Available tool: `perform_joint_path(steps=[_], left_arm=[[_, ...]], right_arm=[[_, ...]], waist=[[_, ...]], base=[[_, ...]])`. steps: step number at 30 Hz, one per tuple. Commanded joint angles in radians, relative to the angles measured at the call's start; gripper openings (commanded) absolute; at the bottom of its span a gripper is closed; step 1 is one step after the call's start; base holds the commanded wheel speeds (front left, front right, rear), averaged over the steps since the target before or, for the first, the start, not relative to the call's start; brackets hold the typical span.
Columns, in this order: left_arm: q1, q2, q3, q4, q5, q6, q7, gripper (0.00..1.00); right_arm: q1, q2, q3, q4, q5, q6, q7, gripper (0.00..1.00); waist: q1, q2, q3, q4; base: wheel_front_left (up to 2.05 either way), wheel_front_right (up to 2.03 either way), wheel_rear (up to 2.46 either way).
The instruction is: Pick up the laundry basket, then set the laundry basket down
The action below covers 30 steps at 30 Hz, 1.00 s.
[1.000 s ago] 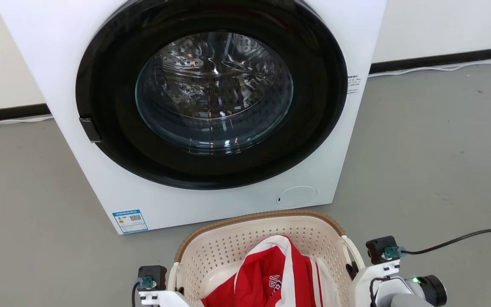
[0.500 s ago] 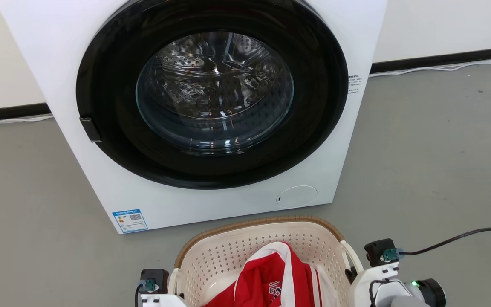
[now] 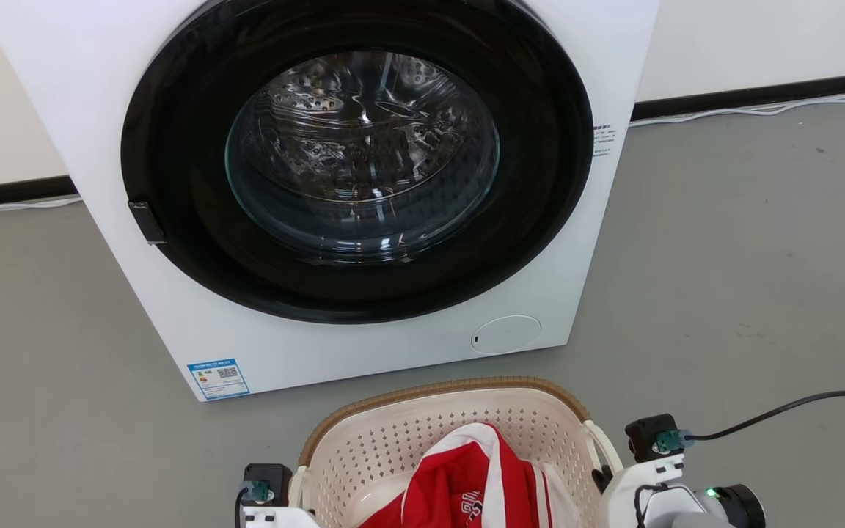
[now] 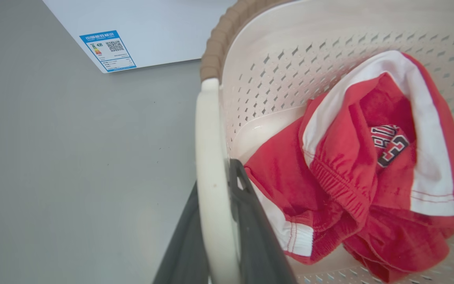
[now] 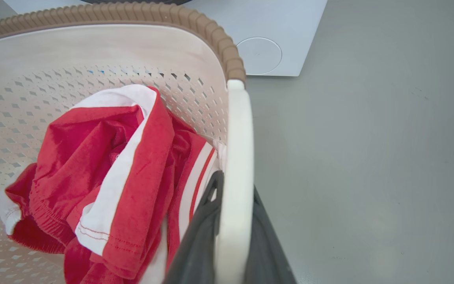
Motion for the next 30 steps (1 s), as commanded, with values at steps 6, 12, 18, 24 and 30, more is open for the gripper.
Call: perform_joint_path(steps=[6,12,18,24,30], left_arm=[[-0.065,0.01,-0.009,-0.007,-0.007,-0.009,-0.008,0.0],[-0.066,0.01,-0.027,0.001,-0.02,-0.01,-0.004,0.0],[-0.067,0.01,-0.04,0.004,-0.032,-0.011,0.0,0.0],[-0.068,0.01,-0.053,0.003,-0.045,-0.01,0.0,0.0],[-0.068,0.01,-0.064,0.003,-0.057,-0.007,-0.002,0.0]], right_arm=[[-0.022,0.014,0.049,-0.019,0.023,0.009,0.0,0.0],[-0.025,0.014,0.071,-0.012,0.045,0.009,-0.006,0.0],[-0.029,0.014,0.089,-0.009,0.063,0.009,-0.011,0.0],[-0.033,0.014,0.104,-0.001,0.078,0.009,-0.014,0.0],[-0.036,0.014,0.117,0.006,0.091,0.009,-0.019,0.0]], waist=[[0.0001,0.0,0.0,-0.001],[0.0001,0.0,-0.005,0.001],[0.0001,0.0,-0.004,0.001],[0.0001,0.0,-0.003,0.001],[0.0001,0.0,-0.003,0.001]], base=[[0.0,0.0,0.0],[0.0,0.0,0.0],[0.0,0.0,0.0],[0.0,0.0,0.0],[0.0,0.0,0.0]])
